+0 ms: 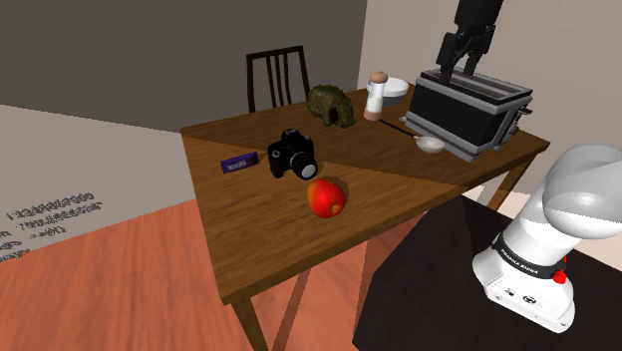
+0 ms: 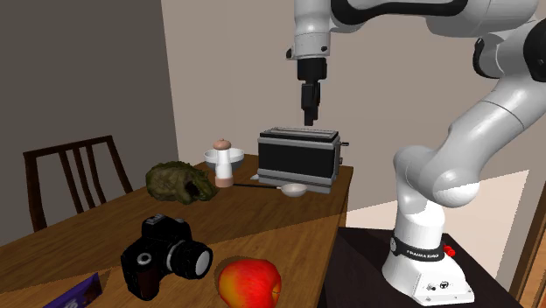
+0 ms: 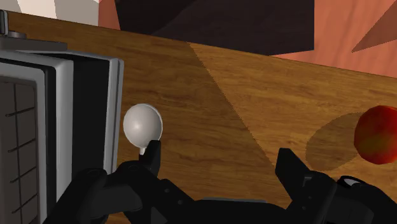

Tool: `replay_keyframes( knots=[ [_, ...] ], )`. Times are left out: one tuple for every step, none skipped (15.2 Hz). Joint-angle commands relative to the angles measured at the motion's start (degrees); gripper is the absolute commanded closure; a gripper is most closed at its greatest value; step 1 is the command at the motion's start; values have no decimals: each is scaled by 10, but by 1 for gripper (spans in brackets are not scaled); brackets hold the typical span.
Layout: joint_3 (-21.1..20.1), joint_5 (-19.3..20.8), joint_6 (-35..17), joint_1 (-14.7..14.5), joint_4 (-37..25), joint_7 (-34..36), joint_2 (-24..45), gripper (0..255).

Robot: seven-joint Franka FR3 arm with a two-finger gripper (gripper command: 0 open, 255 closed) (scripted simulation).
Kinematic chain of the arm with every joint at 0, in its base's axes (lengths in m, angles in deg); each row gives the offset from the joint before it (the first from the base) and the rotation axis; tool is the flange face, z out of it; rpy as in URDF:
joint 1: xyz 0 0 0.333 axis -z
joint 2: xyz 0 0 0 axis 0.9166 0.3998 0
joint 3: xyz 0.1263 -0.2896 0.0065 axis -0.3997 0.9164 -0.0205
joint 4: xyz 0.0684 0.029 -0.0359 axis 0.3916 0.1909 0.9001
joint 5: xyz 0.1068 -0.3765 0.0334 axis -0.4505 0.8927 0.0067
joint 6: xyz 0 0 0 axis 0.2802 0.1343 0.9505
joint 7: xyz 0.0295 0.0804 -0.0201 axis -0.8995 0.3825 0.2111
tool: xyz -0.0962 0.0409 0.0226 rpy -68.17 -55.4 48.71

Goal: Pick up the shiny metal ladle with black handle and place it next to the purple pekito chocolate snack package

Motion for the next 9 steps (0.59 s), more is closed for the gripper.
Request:
replay_keyframes(
  knots=[
    [0, 0, 0, 0, 0, 0, 0, 0],
    [8, 3, -20, 3, 13, -5, 3, 0],
    [17, 6, -41, 5, 25, -11, 7, 0],
    [26, 9, -62, 8, 37, -16, 12, 0],
    [34, 12, -83, 11, 48, -21, 18, 0],
    [43, 15, -104, 13, 58, -27, 24, 0],
    [52, 17, -125, 16, 67, -32, 32, 0],
    [61, 19, -146, 18, 76, -38, 41, 0],
    [70, 21, -167, 20, 83, -44, 50, 0]
  ],
)
